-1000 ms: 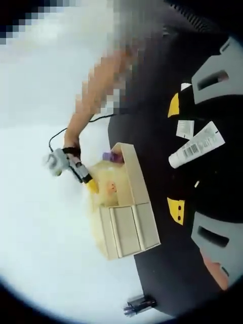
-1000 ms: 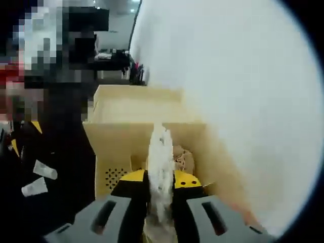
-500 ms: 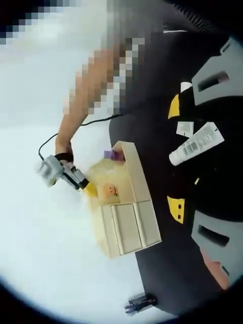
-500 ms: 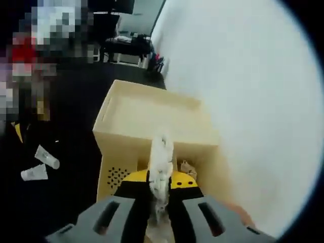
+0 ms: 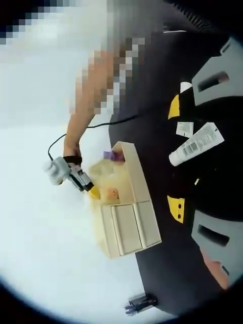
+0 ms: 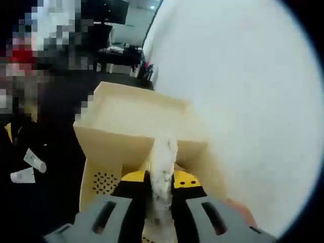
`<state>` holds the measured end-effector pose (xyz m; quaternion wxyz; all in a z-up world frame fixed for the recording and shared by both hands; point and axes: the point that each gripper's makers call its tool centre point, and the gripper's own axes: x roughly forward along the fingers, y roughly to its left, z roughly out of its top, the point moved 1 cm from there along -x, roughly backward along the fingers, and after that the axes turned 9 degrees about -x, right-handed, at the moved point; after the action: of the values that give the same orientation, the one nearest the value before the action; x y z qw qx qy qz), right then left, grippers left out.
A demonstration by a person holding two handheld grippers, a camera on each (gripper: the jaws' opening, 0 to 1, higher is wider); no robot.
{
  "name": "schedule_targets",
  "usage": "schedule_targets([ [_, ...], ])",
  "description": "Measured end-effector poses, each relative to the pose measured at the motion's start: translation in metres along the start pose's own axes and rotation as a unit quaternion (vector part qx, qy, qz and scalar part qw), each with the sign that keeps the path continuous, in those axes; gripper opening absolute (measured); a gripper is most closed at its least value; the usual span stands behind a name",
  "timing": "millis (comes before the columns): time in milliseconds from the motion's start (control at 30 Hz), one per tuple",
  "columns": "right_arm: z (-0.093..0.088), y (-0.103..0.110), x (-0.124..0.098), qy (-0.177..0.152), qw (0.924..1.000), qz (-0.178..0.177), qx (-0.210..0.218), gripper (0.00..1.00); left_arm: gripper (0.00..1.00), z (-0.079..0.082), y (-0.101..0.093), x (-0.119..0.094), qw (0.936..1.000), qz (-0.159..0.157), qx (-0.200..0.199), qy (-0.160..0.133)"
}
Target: Open the drawer, pick up the cosmetic bottles from the table one by one, place them into the drawer, release the gripper, close the drawer, and move the gripper away
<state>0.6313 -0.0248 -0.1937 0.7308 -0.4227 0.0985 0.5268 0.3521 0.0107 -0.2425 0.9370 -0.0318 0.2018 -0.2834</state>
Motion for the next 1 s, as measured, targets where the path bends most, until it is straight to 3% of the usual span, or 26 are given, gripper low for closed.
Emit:
schedule_targets([
  [167, -0.001, -0.017, -0.003, 0.005, 0.9986, -0.051, -0.011, 0.20, 0.51, -0.001, 0.001, 0.000, 1.0000, 0.002, 0.000, 0.001],
  [333, 0.019, -0.037, -0.018, -0.035, 0.9935, -0.105, 0.026, 0.22, 0.51, 0.000, 0.003, -0.001, 1.0000, 0.002, -0.003, 0.000],
  [433, 0.030, -0.046, -0.029, -0.050, 0.9914, -0.108, 0.054, 0.27, 0.51, 0.002, 0.008, -0.004, 0.9999, 0.006, -0.010, -0.004],
  [567, 0.037, -0.056, -0.047, -0.037, 0.9912, -0.101, 0.077, 0.32, 0.52, 0.003, 0.018, -0.009, 0.9996, 0.018, -0.021, -0.012],
  [700, 0.046, -0.062, -0.075, -0.017, 0.9917, -0.111, 0.063, 0.34, 0.52, 0.010, 0.023, -0.016, 0.9989, 0.020, -0.030, -0.029],
  [867, 0.068, -0.055, -0.118, -0.015, 0.9884, -0.144, 0.046, 0.34, 0.52, 0.018, 0.032, -0.027, 0.9975, 0.052, -0.016, -0.046],
  [933, 0.076, -0.055, -0.131, -0.018, 0.9829, -0.176, 0.052, 0.34, 0.52, 0.024, 0.032, -0.032, 0.9967, 0.058, -0.010, -0.057],
  [1000, 0.081, -0.049, -0.146, -0.013, 0.9736, -0.210, 0.090, 0.33, 0.52, 0.028, 0.030, -0.036, 0.9963, 0.054, -0.009, -0.066],
])
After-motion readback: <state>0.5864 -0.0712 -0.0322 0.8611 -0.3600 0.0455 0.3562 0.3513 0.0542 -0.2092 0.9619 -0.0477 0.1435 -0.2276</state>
